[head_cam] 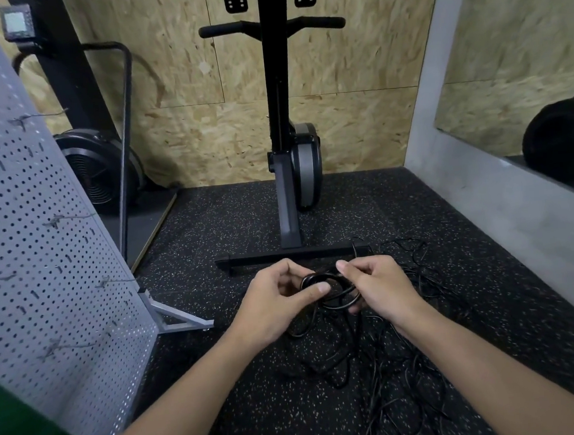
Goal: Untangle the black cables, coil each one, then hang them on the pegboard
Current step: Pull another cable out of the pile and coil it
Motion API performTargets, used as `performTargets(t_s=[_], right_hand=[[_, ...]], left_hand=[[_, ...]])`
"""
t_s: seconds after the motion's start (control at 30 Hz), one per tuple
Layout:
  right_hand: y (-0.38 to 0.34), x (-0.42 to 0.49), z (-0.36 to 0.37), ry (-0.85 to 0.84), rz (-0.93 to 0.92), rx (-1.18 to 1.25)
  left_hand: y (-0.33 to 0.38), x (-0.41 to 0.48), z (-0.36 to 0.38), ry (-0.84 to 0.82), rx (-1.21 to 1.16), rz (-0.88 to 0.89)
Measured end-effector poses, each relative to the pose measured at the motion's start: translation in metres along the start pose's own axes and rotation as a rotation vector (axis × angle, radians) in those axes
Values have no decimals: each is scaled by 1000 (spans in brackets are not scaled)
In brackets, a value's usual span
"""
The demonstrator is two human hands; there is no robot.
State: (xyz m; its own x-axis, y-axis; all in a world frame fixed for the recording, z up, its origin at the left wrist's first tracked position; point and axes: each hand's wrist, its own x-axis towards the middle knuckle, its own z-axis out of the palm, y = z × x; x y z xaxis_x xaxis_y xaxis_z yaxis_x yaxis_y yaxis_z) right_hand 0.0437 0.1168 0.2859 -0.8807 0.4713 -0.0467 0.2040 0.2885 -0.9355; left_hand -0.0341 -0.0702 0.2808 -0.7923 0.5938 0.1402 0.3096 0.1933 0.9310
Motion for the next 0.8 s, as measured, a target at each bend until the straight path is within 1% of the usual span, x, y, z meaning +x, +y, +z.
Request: performTargets(t_s=[0.07,0.13,0.2,0.23,0.3,0.4,0.5,0.57,0.63,0.73,0.8], right_hand=[[-1,-2,2,-20,34,69],[-5,-6,3,-105,38,146],[-9,-10,1,-168,28,160],[-9,-11,0,-165,23,144],[-9,-10,-1,-95,32,101],[-6,-4,-4,41,112,117],[-4,0,-3,86,179,149],[-5,0,0,82,169,125],[-8,-3,2,4,132,70],[-13,-10,0,-165,115,1],[-13,-12,-2,-233,114,-66]], left_hand=[[0,1,-1,68,61,-3],[0,1,-2,124,139,10],[-1,1,-3,170,166,17],[-1,1,-3,186,165,18],[3,0,-2,231,146,28],[13,-1,2,262,97,-13],[14,1,1,244,-4,-97],[12,2,-4,212,-113,-130],[10,1,-11,136,-133,-134],[4,-4,-17,9,-49,-105],[-1,-6,-17,-53,7,-81]])
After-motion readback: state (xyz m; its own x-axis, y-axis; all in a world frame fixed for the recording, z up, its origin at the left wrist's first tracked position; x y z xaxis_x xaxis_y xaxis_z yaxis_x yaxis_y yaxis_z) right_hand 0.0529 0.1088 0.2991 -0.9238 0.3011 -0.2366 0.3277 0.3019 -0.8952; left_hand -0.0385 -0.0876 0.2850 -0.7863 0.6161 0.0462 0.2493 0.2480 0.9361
